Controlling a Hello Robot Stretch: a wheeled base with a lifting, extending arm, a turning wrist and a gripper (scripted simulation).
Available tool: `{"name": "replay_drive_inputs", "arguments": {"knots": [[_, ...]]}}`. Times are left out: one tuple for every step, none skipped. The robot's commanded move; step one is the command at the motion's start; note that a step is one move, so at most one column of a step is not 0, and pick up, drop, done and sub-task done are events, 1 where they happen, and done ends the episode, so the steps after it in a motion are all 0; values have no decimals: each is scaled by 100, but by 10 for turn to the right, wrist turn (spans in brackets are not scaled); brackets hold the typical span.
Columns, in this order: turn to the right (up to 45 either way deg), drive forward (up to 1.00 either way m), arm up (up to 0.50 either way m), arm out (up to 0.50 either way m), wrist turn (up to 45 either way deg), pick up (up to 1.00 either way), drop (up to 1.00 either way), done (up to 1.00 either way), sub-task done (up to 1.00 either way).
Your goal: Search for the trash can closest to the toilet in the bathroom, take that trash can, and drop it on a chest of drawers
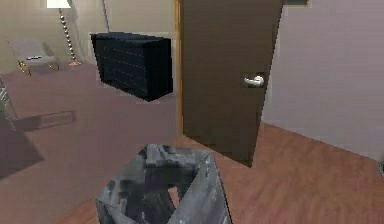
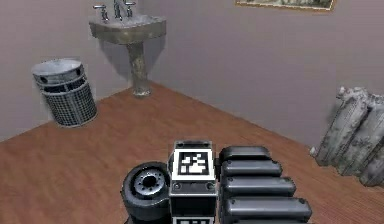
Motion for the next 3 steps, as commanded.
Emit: {"name": "replay_drive_inputs", "arguments": {"knots": [[-30, 0, 0, 0, 0, 0, 0, 0, 0], [0, 45, 0, 0, 0, 0, 0, 0, 0], [-240, 0, 0, 0, 0, 0, 0, 0, 0]]}}
